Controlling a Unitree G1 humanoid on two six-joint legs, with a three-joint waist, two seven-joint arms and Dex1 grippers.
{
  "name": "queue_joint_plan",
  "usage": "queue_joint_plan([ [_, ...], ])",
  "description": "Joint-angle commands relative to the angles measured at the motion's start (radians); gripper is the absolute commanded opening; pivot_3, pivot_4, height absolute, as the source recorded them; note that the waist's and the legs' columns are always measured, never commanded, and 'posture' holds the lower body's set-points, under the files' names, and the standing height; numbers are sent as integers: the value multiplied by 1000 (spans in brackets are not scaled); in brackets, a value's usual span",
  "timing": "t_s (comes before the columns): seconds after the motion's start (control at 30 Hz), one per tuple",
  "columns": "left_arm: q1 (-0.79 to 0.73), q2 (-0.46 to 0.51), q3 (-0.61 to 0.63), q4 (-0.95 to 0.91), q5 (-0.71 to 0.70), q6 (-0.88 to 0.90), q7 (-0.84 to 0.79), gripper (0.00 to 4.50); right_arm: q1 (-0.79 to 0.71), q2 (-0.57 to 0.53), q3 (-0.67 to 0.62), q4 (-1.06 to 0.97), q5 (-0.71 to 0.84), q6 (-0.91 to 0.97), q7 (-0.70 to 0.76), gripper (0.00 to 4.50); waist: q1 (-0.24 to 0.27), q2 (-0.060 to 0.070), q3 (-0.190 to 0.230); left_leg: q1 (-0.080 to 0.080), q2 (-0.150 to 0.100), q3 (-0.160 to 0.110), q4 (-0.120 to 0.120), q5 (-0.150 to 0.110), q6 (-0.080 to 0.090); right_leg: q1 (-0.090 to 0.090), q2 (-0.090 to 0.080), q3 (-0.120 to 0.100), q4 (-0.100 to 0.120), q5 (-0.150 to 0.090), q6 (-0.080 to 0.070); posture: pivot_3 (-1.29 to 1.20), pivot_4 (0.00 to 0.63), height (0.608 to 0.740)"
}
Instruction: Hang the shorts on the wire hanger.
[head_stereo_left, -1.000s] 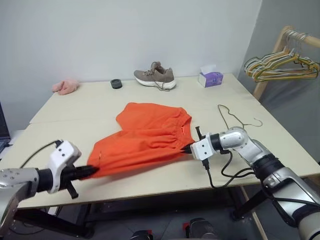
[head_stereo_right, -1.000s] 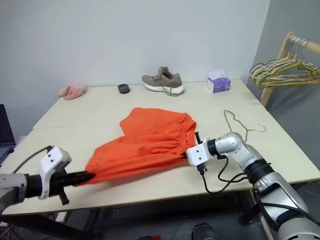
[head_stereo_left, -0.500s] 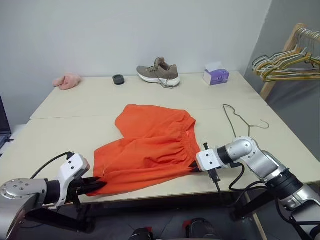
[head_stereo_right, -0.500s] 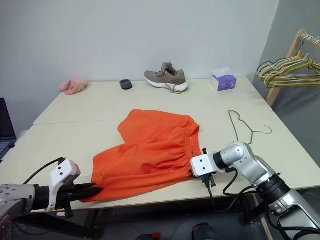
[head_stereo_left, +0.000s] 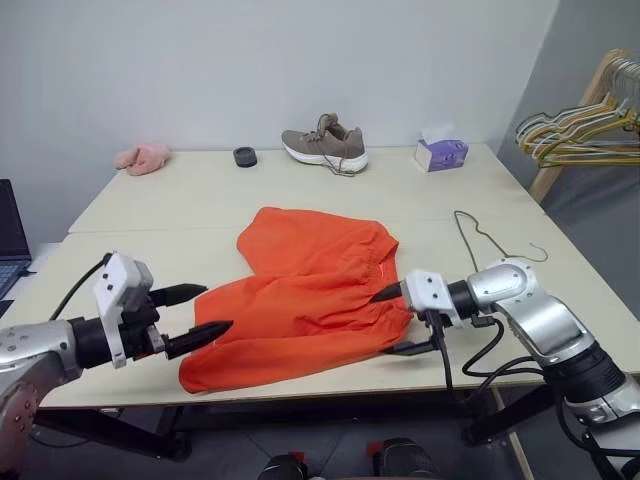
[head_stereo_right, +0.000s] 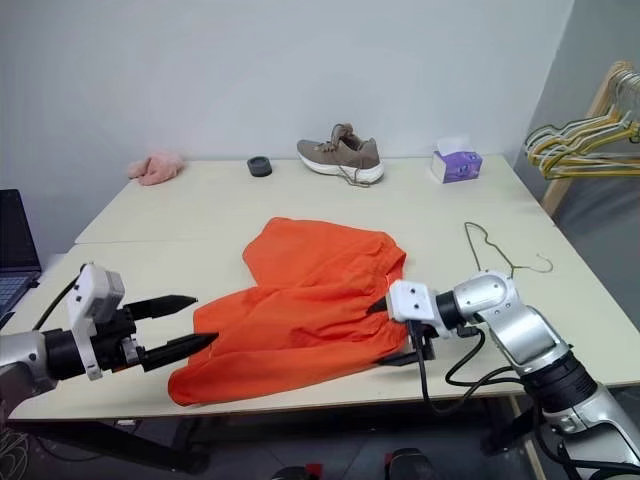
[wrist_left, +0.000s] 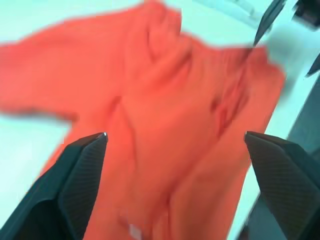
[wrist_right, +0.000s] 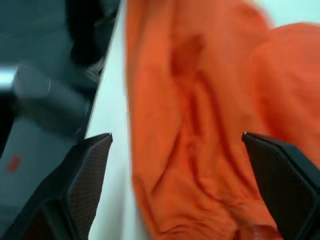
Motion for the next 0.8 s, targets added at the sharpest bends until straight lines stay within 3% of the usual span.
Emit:
queue_joint_plan([
  [0.03, -55, -21, -6, -10, -8, -14, 47, 4488, -8, 47, -125, 9, 35, 51, -154, 4500, -2, 0, 0, 0, 0, 0, 0, 0, 0, 0, 1, 0, 0, 0, 0, -149, 0, 740],
  [0.13, -115, -72, -59, -12, -1, -22, 102, 4488, -10, 97, -219, 85, -18, 50, -348, 4500, -2, 0, 0, 0, 0, 2, 0, 0, 0, 0, 2, 1, 0, 0, 1, -169, 0, 740],
  [0.27, -168, -126, -168, -3, 43, -53, 120, 4488, -10, 166, -343, 168, -137, 140, -718, 4500, 0, -1, -1, 0, -1, 7, 0, 0, 0, -1, 1, 2, -1, 1, 2, -200, 0, 740],
  [0.4, -223, -135, -252, 5, 70, -79, 97, 4488, -56, 197, -389, 288, -207, 191, -913, 4500, -12, -2, -1, -4, -1, 10, 0, 0, 0, -1, 2, 4, 0, 4, -2, -212, 0, 740],
  [0.57, -329, -145, -340, 33, 89, -105, 59, 4488, -136, 202, -426, 476, -216, 206, -1011, 4500, -42, -1, -1, -5, -1, 13, 0, 0, 0, -1, 2, 5, 0, 4, -1, -213, 0, 740],
  [0.8, -436, -149, -410, 71, 107, -136, 7, 4488, -226, 177, -369, 755, -256, 132, -981, 4500, -89, -1, -1, -4, -1, 14, 0, 0, 1, -1, 2, 6, 0, 3, 2, -222, 0, 740],
])
